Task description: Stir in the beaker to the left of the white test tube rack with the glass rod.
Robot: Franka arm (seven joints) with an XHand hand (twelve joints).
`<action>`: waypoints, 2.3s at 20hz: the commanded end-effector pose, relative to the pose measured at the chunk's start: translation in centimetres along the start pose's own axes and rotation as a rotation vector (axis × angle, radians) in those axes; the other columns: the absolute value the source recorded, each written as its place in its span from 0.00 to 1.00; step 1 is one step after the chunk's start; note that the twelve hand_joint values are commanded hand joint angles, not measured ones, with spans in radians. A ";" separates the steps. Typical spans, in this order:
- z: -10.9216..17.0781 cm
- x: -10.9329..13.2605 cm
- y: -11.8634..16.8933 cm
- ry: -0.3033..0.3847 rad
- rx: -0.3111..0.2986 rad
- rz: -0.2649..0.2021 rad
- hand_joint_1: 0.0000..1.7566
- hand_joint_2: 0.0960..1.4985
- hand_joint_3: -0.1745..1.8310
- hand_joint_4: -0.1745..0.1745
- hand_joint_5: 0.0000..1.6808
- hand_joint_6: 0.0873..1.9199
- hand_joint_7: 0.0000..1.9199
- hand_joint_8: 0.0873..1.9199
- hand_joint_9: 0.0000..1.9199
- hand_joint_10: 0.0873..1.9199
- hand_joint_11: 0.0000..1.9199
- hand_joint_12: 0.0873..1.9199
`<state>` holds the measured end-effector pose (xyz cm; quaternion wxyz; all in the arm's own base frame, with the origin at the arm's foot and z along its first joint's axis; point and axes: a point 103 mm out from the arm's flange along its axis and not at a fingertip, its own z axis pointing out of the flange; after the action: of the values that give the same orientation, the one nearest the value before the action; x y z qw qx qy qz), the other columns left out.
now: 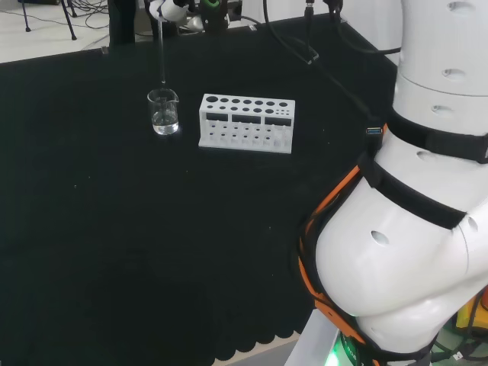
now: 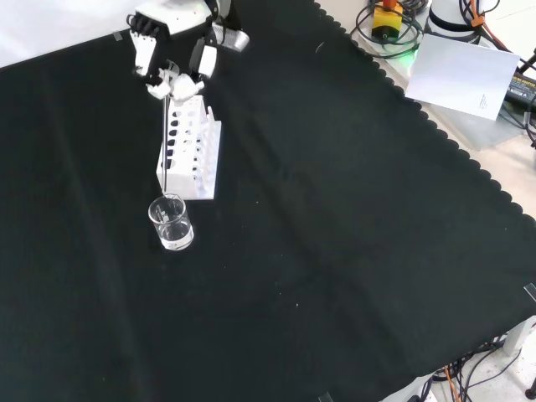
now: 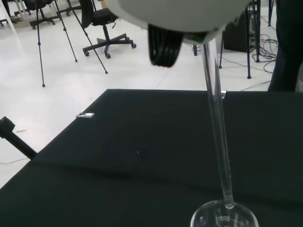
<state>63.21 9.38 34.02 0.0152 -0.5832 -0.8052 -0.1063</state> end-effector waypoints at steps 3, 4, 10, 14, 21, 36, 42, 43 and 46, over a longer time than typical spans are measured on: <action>3.0 0.2 1.6 0.002 0.038 -0.027 0.74 0.37 0.54 0.00 0.62 0.45 0.61 0.64 0.90 0.37 0.91 0.29; 3.3 0.2 1.6 0.003 0.040 -0.025 0.74 0.37 0.54 0.00 0.62 0.45 0.61 0.64 0.90 0.37 0.91 0.29; 4.9 -0.5 1.4 0.009 0.055 -0.008 0.74 0.37 0.54 0.00 0.62 0.45 0.61 0.64 0.90 0.37 0.91 0.30; 6.3 -1.0 1.2 0.007 0.078 0.002 0.74 0.37 0.54 0.00 0.62 0.45 0.61 0.64 0.90 0.37 0.91 0.30; 8.5 -1.7 1.4 0.004 0.117 0.012 0.74 0.37 0.54 0.00 0.62 0.45 0.61 0.64 0.90 0.37 0.91 0.30; 11.2 -1.5 1.8 0.023 0.170 -0.022 0.74 0.37 0.54 0.00 0.62 0.45 0.61 0.64 0.90 0.37 0.91 0.30; 10.1 0.0 1.7 0.022 0.175 -0.031 0.74 0.37 0.54 0.00 0.62 0.45 0.61 0.64 0.90 0.37 0.91 0.30; 9.9 0.1 1.7 0.019 0.174 -0.031 0.74 0.37 0.54 0.00 0.62 0.45 0.61 0.64 0.90 0.37 0.91 0.30; 9.2 0.2 1.2 0.009 0.164 -0.030 0.74 0.37 0.54 0.00 0.62 0.45 0.61 0.64 0.90 0.37 0.91 0.30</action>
<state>66.00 11.40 24.46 0.0709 -0.5671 -0.8194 -0.0444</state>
